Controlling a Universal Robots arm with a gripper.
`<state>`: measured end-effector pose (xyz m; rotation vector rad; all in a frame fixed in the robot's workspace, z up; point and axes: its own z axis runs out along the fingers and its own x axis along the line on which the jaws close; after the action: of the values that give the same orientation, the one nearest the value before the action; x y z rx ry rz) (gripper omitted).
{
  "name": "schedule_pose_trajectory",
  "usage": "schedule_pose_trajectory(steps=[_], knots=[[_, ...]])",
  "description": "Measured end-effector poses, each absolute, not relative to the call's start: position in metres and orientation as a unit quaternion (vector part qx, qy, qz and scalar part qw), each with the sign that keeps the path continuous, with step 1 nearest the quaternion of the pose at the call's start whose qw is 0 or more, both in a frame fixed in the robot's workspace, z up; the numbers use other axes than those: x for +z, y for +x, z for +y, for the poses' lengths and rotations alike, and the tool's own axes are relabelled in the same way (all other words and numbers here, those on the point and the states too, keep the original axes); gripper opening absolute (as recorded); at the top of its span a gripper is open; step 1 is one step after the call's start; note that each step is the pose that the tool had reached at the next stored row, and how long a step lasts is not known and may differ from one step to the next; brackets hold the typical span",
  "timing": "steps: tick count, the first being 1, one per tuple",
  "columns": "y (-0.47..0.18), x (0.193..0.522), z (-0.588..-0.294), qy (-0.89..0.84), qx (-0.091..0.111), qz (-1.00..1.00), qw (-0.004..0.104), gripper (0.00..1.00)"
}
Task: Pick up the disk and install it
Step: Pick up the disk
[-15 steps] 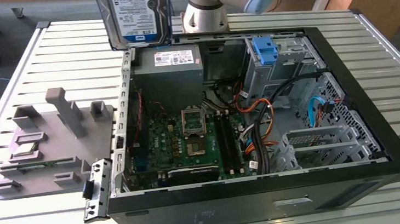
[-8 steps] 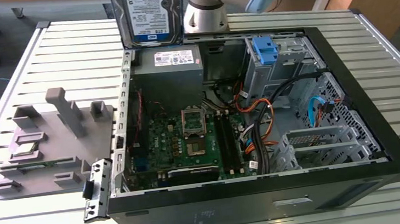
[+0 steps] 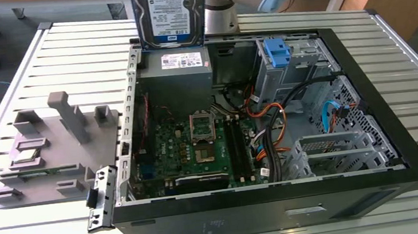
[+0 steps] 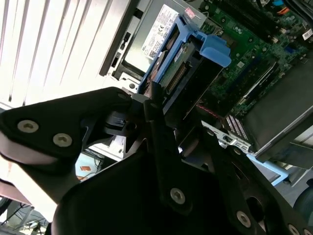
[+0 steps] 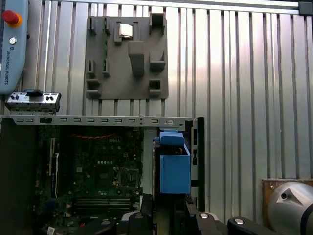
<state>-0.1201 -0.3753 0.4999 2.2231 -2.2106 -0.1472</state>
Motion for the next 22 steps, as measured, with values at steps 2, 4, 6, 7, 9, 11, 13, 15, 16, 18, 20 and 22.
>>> schedule_pose_trajectory(steps=[2,4,6,7,9,11,13,15,16,18,20,22], knots=[[-0.116,0.5,-0.375,0.708,-0.047,-0.704,0.001,0.35],[-0.111,0.5,-0.375,0.708,-0.047,-0.704,0.001,0.35],[-0.104,0.5,-0.375,0.708,-0.047,-0.704,0.001,0.35],[-0.101,0.5,-0.375,0.708,-0.047,-0.704,0.002,0.35],[-0.094,0.5,-0.375,0.708,-0.047,-0.704,0.001,0.35],[-0.086,0.5,-0.375,0.708,-0.047,-0.704,0.001,0.35],[-0.079,0.5,-0.375,0.708,-0.047,-0.704,0.001,0.35],[-0.073,0.5,-0.375,0.708,-0.047,-0.704,0.002,0.35],[-0.071,0.5,-0.375,0.708,-0.047,-0.704,0.002,0.35],[-0.071,0.5,-0.375,0.708,-0.047,-0.704,0.002,0.35],[-0.071,0.5,-0.375,0.708,-0.047,-0.704,0.001,0.35],[-0.07,0.5,-0.375,0.708,-0.047,-0.704,0.002,0.35]])
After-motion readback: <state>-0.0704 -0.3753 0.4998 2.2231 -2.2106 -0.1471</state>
